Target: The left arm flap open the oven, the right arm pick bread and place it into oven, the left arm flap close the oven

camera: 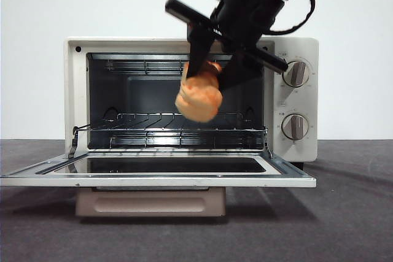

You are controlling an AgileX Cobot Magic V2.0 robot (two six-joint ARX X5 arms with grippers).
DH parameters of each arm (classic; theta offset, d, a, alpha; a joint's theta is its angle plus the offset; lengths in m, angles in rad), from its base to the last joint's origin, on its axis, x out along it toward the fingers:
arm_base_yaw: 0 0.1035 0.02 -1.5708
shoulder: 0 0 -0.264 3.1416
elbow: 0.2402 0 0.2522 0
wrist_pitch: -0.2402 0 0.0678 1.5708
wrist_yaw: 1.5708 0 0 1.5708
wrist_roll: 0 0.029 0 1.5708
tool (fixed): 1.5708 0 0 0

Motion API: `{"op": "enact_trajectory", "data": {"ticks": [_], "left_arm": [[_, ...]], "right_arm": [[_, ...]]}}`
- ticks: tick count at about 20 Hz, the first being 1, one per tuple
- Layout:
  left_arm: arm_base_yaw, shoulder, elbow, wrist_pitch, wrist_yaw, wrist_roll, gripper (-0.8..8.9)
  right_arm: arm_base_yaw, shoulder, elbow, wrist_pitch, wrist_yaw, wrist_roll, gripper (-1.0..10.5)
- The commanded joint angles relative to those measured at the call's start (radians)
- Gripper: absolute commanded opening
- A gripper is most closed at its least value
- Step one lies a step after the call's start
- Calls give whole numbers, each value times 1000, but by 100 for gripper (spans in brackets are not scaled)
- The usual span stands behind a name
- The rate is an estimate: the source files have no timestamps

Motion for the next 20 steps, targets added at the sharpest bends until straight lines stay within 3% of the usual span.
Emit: {"op": "enact_trajectory", "data": {"ticks": [1,8,13,20], "left_arm": [[-6,2,17,10,-3,3,19],[-6,2,17,11,-3,4,19],[-6,2,17,11,-3,3,19],[-6,3,17,11,-3,-54,19]], "right_arm": [[8,35,19,21,56,10,163],[8,53,19,84,123,2,165],[8,53,19,73,124,-2,405],[14,24,19,38,121,-1,434]]}}
